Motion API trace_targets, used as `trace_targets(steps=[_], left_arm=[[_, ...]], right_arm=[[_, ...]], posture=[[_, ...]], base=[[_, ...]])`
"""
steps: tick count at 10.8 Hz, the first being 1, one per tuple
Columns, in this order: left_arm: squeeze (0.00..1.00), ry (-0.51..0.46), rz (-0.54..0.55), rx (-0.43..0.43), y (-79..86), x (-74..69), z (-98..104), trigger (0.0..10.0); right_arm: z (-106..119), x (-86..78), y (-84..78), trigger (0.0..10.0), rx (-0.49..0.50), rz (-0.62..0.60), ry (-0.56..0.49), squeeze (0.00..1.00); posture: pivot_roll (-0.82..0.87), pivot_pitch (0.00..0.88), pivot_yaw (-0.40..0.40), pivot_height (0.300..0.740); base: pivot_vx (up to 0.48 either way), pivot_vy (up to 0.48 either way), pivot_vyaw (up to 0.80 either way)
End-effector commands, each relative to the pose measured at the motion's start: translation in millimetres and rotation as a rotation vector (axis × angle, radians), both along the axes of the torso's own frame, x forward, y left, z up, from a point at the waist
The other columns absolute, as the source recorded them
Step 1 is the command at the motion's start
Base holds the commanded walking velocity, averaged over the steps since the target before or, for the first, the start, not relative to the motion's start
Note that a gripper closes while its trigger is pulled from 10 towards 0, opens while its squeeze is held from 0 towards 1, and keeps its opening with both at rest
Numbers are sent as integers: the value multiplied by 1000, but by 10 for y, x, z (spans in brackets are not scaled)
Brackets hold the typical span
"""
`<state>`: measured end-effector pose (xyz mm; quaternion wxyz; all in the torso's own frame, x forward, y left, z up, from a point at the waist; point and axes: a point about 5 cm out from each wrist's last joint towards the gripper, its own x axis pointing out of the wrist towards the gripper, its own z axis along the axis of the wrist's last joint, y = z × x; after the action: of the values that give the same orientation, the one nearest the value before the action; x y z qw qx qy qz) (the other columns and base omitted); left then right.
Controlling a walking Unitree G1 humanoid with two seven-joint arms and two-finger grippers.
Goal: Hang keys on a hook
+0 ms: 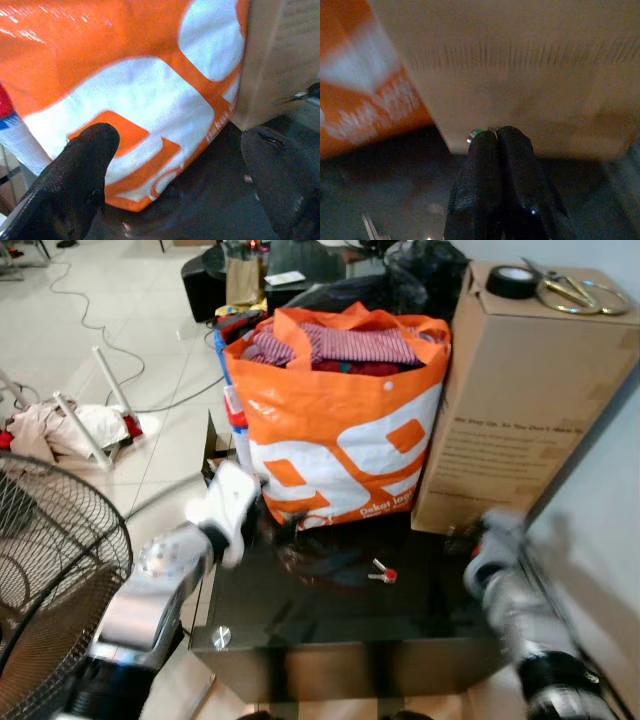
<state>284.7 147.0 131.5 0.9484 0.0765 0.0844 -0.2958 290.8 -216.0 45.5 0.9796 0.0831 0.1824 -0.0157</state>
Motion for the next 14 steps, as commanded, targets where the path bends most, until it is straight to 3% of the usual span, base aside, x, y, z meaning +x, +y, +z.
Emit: trace_targets(steps=[1, 3, 6, 8, 9, 10, 11, 14], left_arm=[[24, -10, 40, 1, 49, 13, 36, 10000], [8, -106, 134, 2, 20, -24, 201, 10000], [0, -91, 230, -17, -7, -77, 100, 10000], [0, -95, 218, -9, -80, -50, 81, 10000], [0, -94, 218, -12, -92, -50, 66, 10000], [0, -96, 219, -14, -118, -46, 55, 10000], [0, -101, 220, -12, -131, -58, 60, 10000], [0, -81, 232, 55, -48, -112, -63, 10000]], right_arm=[[84, 16, 33, 0, 21, 8, -29, 0], [497, -195, 156, 0, -6, 56, -177, 0], [663, -336, 274, 0, 14, 30, -213, 0], [765, -367, 256, 0, -32, 24, -232, 0], [795, -359, 267, 8706, -44, 48, -239, 0], [811, -332, 285, 10000, -49, 88, -241, 0], [798, -318, 331, 10000, -65, 134, -216, 0], [820, -397, 260, 10000, -203, 105, -258, 0]], posture=[[-38, 0, 79, 740], [-37, 0, 71, 740], [-51, 0, 73, 740], [-73, 0, 72, 740], [-71, 0, 65, 740], [-60, 0, 49, 740], [-58, 0, 43, 740], [-83, 0, 64, 740]], base=[[0, 0, 0], [0, 0, 0], [0, 0, 0], [0, 0, 0], [0, 0, 0], [0, 0, 0], [0, 0, 0], [0, 0, -800]])
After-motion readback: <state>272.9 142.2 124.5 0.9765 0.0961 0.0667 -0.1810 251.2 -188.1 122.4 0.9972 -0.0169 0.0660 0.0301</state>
